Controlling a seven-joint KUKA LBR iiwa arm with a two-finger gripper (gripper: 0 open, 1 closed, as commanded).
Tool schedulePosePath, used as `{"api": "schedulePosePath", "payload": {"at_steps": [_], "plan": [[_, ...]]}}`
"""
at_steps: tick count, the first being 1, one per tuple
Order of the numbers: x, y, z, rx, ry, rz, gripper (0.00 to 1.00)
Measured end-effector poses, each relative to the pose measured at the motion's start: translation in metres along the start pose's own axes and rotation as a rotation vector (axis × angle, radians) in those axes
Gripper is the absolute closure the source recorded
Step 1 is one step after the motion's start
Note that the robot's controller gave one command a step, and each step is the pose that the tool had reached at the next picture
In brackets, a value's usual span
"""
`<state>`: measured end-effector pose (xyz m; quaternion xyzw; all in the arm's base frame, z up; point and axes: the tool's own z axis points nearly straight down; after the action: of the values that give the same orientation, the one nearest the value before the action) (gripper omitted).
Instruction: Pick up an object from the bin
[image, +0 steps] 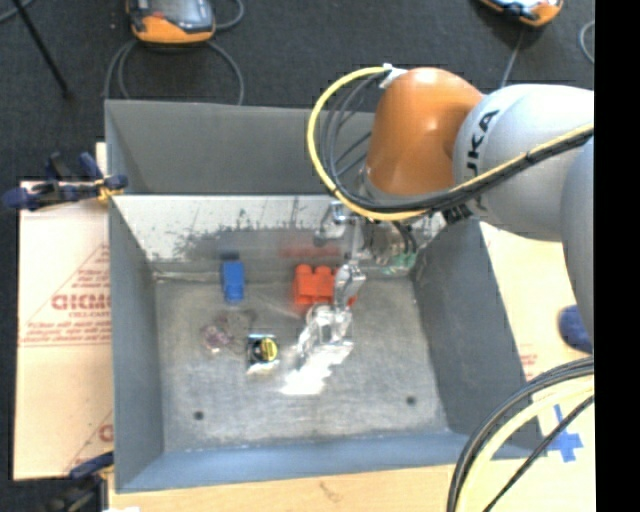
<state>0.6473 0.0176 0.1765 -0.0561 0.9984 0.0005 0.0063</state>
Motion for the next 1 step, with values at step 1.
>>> {"api": "schedulePosePath", "payload": {"at_steps": [1], "plan": [[-0.0003, -0.0021, 0.0047, 0.0, -0.004, -0.025, 0.0]]}}
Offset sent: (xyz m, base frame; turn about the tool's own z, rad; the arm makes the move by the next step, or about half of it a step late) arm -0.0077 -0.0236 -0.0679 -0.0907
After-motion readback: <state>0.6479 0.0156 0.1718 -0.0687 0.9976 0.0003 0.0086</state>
